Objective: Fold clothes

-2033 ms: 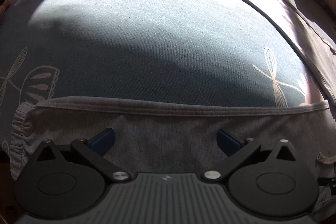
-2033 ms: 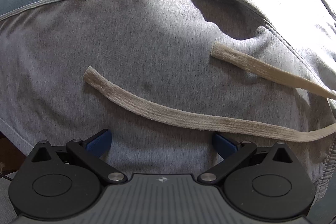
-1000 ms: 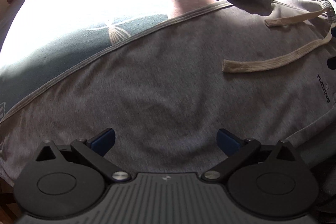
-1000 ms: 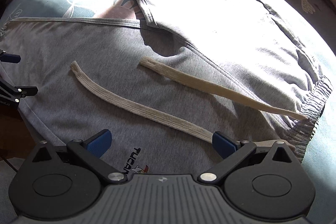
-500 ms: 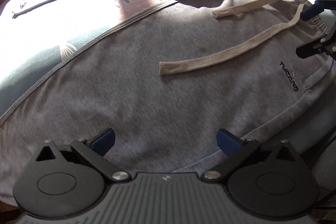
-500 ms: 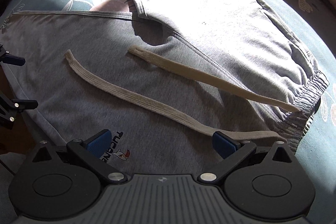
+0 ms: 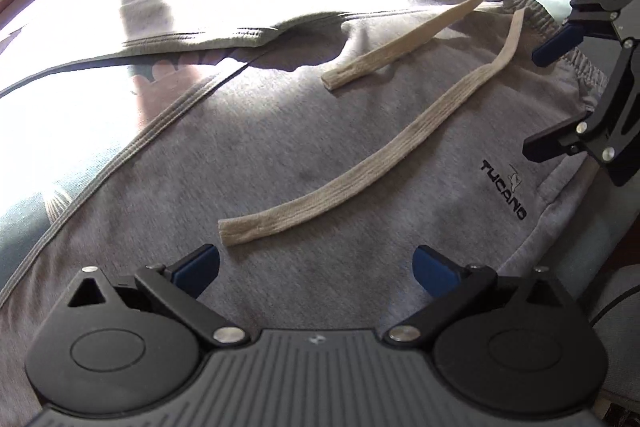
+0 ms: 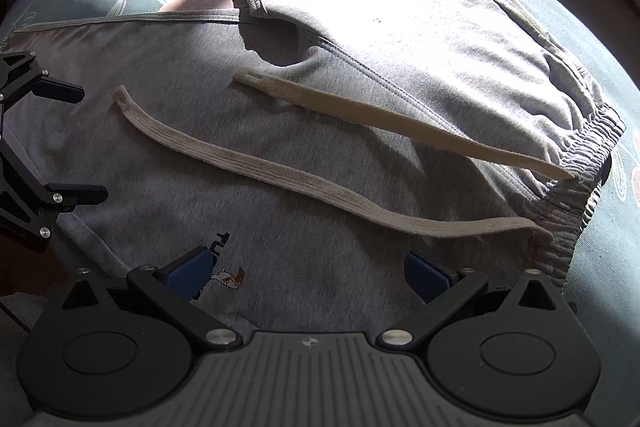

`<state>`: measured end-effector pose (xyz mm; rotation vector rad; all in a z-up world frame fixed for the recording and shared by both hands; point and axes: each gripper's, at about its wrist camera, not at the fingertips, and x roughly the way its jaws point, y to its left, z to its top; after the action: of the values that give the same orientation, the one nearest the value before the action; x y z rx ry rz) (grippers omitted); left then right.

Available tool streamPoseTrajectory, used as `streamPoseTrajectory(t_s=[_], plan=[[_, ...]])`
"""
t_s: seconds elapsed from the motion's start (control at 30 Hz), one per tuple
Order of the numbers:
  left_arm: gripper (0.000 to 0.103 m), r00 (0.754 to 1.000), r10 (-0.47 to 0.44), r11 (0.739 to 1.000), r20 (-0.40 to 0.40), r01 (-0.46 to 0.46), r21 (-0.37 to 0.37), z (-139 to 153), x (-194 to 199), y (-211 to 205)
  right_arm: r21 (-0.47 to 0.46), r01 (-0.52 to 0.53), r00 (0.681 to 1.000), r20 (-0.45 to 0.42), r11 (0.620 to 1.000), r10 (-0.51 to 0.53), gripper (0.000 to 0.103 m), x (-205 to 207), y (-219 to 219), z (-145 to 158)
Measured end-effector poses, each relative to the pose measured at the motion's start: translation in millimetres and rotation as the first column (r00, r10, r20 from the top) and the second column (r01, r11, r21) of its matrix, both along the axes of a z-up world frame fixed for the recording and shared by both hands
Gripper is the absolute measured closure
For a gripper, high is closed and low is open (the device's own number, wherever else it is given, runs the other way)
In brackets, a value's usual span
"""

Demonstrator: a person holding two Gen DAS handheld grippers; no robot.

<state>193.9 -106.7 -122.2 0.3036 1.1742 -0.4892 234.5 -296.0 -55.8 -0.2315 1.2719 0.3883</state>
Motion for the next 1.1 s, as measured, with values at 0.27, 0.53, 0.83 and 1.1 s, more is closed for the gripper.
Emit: streamPoseTrajectory(t_s=[0.27, 0.53, 0.83, 1.1], plan=[[0.001, 0.999, -0.033, 0.999, -0.032, 0.033, 0.007, -4.1, -0.8, -12.0, -0.026, 0.015, 1.0, 0.006, 1.0, -0.014, 0.0, -0.1, -12.8, -0.1], [0.001, 0.976, 0.033, 0.999, 0.214, -0.024, -0.045, 42.3, 106.3, 12.7, -0.025, 0.02, 0.998, -0.051, 1.0, -0.021, 0.0, 9.3, -14.1, -20.3], [0.001, 0.968, 0.013, 0.99, 0.252, 0.022, -0.139, 19.5, 241.6, -6.1, -0.036, 0.079, 0.985, -0.152, 0.996, -0.084, 0.0, 20.8, -20.1, -42.6], [0.001, 0.995, 0.064, 0.988, 0.07, -0.054, -0.146, -7.5, 234.1, 32.2, -0.037, 0.119, 0.983, -0.135, 0.992, -0.123, 0.0, 18.9, -20.1, -43.8]])
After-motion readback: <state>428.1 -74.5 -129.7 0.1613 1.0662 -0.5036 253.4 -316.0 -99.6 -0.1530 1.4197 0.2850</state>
